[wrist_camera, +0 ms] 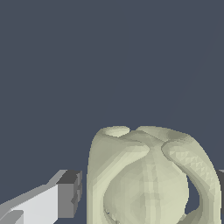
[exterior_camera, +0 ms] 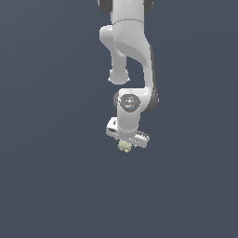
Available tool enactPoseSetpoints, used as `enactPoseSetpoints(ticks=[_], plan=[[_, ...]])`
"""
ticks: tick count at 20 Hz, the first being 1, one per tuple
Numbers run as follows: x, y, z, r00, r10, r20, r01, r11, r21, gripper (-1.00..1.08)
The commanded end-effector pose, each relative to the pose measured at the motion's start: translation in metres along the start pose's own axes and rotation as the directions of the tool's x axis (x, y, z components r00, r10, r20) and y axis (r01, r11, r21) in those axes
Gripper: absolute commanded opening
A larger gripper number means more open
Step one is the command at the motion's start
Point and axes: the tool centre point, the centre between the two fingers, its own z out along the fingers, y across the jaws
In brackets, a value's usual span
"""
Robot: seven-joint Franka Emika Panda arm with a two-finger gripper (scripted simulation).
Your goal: Pick up the object and move it to a goal position.
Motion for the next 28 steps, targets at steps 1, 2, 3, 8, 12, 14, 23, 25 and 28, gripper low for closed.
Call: enactPoseSetpoints(ticks=[1,2,3,8,12,14,23,25,28], plan=[[0.001,0.0,0.005,1.0,0.0,-0.001,0.0,1.0,0.001,1.0],[0.001,-0.001,0.006,1.0,0.0,-0.001,0.0,1.0,0.001,1.0],[0.001,-0.001,0.006,1.0,0.0,-0.001,0.0,1.0,0.001,1.0],[0.001,-0.001,0.006,1.0,0.0,-0.001,0.0,1.0,0.001,-1.0],[0.001,-0.001,0.006,1.0,0.0,-0.001,0.0,1.0,0.001,-1.0],[0.001,-0.001,0.006,1.0,0.0,-0.001,0.0,1.0,0.001,-1.0],[0.017,0.022,-0.022,1.0,0.0,-0.002,0.0,1.0,0.001,-1.0],[0.024,0.032,-0.034,1.0,0.0,-0.002,0.0,1.0,0.001,-1.0],[0.036,0.051,-0.057,1.0,0.0,-0.002,0.0,1.0,0.001,-1.0]])
